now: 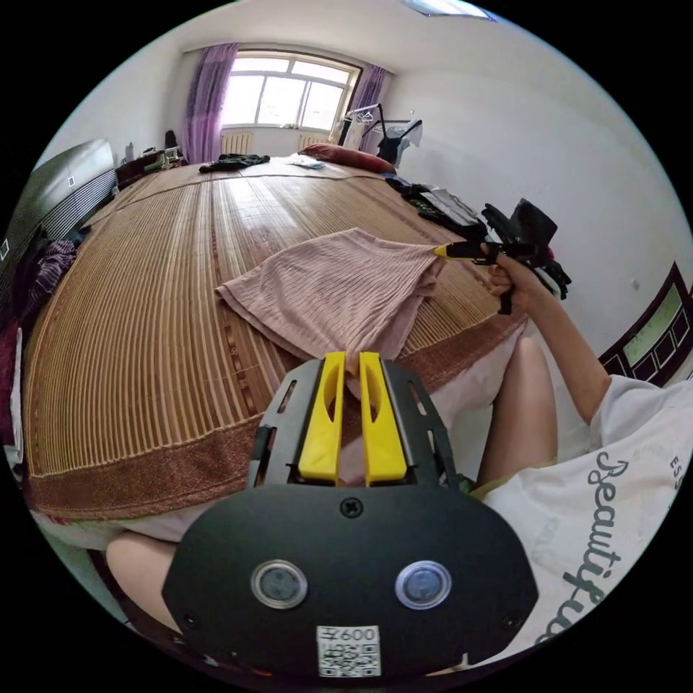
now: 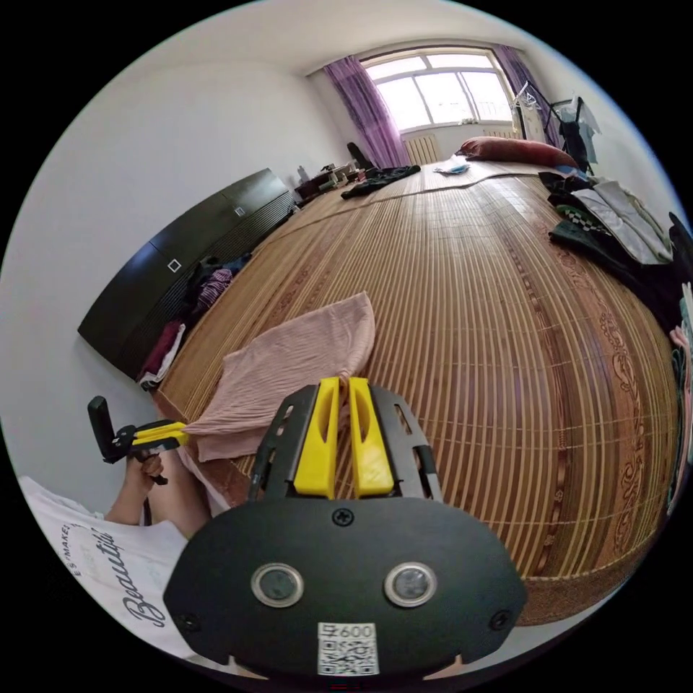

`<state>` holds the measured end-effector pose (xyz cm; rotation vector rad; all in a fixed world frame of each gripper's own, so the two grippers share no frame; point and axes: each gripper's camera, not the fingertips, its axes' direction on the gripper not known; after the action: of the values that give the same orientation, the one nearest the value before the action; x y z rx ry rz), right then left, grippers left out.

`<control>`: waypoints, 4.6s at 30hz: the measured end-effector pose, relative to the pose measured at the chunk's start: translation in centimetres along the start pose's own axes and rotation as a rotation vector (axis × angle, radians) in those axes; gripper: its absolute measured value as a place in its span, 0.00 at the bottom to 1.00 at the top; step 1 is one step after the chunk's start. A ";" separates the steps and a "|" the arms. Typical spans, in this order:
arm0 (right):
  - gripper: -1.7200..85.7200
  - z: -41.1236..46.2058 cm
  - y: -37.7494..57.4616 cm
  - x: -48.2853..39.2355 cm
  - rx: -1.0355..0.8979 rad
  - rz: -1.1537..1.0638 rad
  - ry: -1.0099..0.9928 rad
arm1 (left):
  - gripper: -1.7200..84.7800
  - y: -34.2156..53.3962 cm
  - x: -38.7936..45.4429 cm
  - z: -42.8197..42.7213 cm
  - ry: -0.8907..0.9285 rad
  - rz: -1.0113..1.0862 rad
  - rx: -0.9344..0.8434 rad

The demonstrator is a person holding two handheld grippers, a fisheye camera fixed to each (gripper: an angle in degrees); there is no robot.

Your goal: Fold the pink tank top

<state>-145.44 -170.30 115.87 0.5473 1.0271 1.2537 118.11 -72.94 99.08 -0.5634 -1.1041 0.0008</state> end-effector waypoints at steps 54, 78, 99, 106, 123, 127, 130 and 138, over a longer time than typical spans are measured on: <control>0.06 -22.4 -15.4 6.2 0.009 0.295 -0.462 | 0.04 16.4 -18.3 -4.4 0.078 0.131 0.032; 0.02 -17.2 -2.4 9.2 0.052 0.394 -0.504 | 0.04 15.2 -12.3 19.9 -0.160 0.434 -0.099; 0.01 2.6 13.2 -4.8 -0.162 -0.702 0.377 | 0.03 18.5 -14.7 23.8 -0.063 0.405 -0.099; 0.01 5.8 17.6 -2.8 -0.159 -0.736 0.422 | 0.04 18.4 -13.0 23.8 -0.049 0.438 -0.086; 0.02 5.2 20.6 7.8 -0.126 -0.544 0.298 | 0.04 15.2 -6.7 21.5 -0.064 0.484 -0.162; 0.01 3.8 21.0 10.6 -0.150 -0.539 0.270 | 0.04 17.5 -7.5 15.8 0.085 0.413 -0.155; 0.01 1.6 20.5 13.5 -0.149 -0.458 0.316 | 0.05 18.8 -9.1 10.7 0.011 0.324 -0.076; 0.01 -5.2 20.1 13.4 0.137 -0.446 0.254 | 0.05 14.9 -8.9 4.4 -0.136 0.227 0.100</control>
<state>-160.40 -153.12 125.44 0.2422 1.3690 0.8720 114.34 -60.67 86.60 -0.6027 -1.1597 0.2942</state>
